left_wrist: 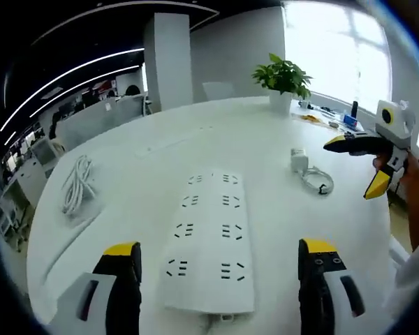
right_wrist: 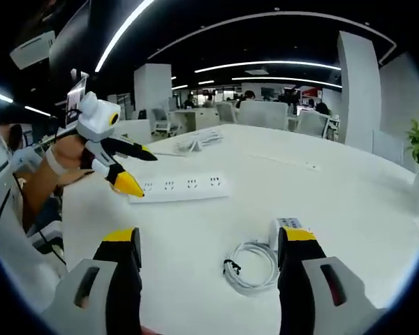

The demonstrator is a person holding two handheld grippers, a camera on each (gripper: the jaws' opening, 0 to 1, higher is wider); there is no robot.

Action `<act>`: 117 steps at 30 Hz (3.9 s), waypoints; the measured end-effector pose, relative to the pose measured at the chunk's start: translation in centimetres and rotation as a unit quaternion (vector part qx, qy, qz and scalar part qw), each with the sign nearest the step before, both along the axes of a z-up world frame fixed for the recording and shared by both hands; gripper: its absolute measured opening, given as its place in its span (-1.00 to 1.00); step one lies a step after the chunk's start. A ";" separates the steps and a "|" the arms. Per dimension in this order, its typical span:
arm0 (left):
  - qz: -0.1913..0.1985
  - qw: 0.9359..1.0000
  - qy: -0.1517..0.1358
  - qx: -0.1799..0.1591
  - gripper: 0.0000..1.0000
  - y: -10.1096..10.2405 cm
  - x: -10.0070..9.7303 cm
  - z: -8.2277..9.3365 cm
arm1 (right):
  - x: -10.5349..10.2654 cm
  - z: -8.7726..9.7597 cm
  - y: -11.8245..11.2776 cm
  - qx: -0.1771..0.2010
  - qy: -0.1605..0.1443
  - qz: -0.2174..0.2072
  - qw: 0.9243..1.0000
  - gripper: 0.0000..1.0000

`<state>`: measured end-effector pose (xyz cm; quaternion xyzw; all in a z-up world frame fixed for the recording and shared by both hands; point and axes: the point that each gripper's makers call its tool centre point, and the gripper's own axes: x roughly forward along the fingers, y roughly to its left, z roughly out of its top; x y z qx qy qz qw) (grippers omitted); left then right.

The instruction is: Straighten the power strip on the desk, plug the charger into it

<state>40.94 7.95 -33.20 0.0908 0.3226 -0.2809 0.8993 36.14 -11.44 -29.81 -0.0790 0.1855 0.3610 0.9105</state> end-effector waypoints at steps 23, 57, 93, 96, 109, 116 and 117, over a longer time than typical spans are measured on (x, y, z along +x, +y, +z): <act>-0.017 0.998 0.056 0.002 0.64 -0.9 1.3 -3.7 | 0.0 -1.4 -0.1 0.001 0.016 0.001 1.000 0.57; -0.029 0.998 0.057 0.027 0.52 -0.4 1.4 -4.4 | 4.9 3.7 5.5 -0.189 -0.146 0.257 0.937 0.44; -0.039 0.998 0.053 0.024 0.52 -0.5 1.1 -4.5 | 12.2 -7.3 15.4 -0.496 -0.014 0.559 0.665 0.35; -0.040 0.998 0.053 0.024 0.52 -0.5 1.2 -4.5 | 11.8 -7.6 15.4 -0.497 -0.010 0.566 0.658 0.33; -0.041 0.997 0.054 0.025 0.52 -0.4 1.2 -4.5 | 11.6 -7.7 15.3 -0.478 -0.004 0.585 0.655 0.29; -0.047 0.997 0.056 0.027 0.52 -0.4 1.4 -4.5 | 11.6 -7.7 15.2 -0.479 0.000 0.579 0.659 0.28; -0.053 0.996 0.058 0.030 0.51 -0.5 1.4 -4.4 | 11.4 -7.7 14.8 -0.475 0.004 0.574 0.667 0.28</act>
